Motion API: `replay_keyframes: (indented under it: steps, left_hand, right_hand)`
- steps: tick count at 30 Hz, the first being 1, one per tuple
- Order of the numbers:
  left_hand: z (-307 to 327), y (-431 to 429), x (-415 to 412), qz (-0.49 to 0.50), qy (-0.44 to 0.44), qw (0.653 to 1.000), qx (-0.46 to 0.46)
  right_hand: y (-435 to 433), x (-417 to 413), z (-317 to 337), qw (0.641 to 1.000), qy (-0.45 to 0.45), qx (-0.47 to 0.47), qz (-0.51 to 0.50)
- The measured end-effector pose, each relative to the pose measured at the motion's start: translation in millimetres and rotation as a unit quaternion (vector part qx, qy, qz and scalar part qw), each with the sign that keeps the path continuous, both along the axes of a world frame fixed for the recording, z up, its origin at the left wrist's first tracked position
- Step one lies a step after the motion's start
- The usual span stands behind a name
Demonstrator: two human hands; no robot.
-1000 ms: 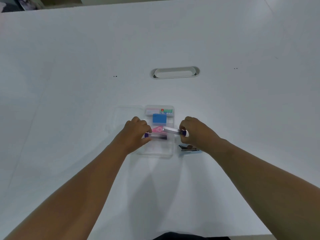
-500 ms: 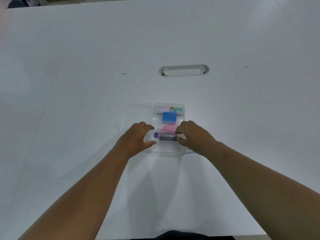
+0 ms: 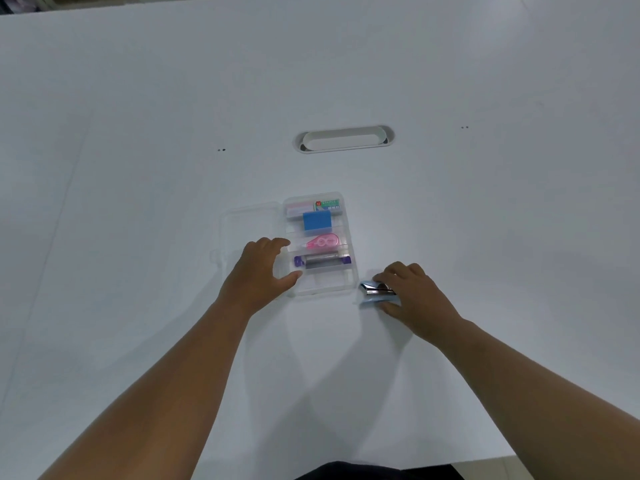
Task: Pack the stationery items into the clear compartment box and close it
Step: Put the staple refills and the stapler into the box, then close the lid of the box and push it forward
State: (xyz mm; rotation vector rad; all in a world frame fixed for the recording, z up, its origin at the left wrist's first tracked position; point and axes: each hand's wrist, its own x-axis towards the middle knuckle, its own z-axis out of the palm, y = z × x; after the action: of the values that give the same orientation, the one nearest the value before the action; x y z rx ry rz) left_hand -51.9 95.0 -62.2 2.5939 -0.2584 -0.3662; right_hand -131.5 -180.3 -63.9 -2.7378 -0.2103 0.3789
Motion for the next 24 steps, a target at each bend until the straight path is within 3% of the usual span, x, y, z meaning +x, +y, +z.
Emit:
replay_keyframes:
  steps: [7, 10, 15, 24]
  left_hand:
    - [-13.8, 20.7, -11.3, 0.020, -0.064, 0.997, 0.039]
    - [-24.0, 33.7, -17.3, 0.012, -0.082, 0.993, 0.084]
    - [-29.9, 35.7, -21.3, 0.027, -0.080, 0.993, 0.086]
    - [-34.7, 36.5, -20.8, 0.037, -0.071, 0.994, 0.073]
  right_hand:
    - [3.3, 11.5, 5.3, 0.999, -0.024, 0.032, -0.034]
    - [13.6, 23.1, 13.2, 0.998, -0.054, 0.022, 0.009]
    - [45.2, 39.1, 23.0, 0.994, -0.082, 0.034, 0.056]
    - [82.8, 51.4, 13.6, 0.994, -0.033, 0.022, 0.102]
